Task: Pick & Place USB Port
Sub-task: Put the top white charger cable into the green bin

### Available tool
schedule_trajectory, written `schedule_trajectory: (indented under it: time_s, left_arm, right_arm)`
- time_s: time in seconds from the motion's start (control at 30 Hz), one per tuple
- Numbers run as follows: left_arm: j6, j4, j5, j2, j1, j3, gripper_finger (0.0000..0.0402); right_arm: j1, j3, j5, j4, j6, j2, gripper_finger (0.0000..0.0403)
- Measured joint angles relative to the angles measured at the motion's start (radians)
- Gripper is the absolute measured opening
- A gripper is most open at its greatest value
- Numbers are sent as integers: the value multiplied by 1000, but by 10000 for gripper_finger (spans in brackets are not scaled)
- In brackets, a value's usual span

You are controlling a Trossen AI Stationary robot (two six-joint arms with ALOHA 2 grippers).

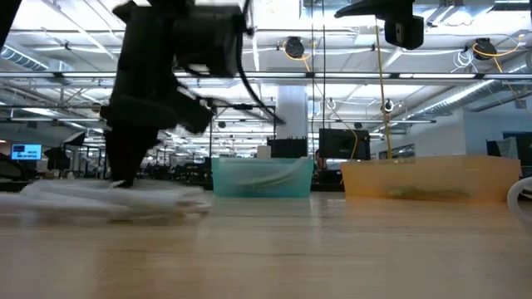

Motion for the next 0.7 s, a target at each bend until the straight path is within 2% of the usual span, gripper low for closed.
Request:
schedule_trajectory:
  time_s: [0.23, 0.43, 0.53, 0.7]
  left_arm:
    - [-14, 27, -86, -193, 53, 5, 34]
    - [4, 74, -117, -349, 157, 6, 34]
    - [30, 93, -113, -399, 226, 10, 34]
    - [119, 107, -90, -399, 352, 67, 34]
  right_arm:
    - [-3, 0, 2, -4, 0, 0, 169]
    - [-27, 0, 2, -8, -7, 0, 169]
    - [-41, 0, 1, -8, -15, 0, 169]
    - [-60, 0, 1, -7, -26, 0, 169]
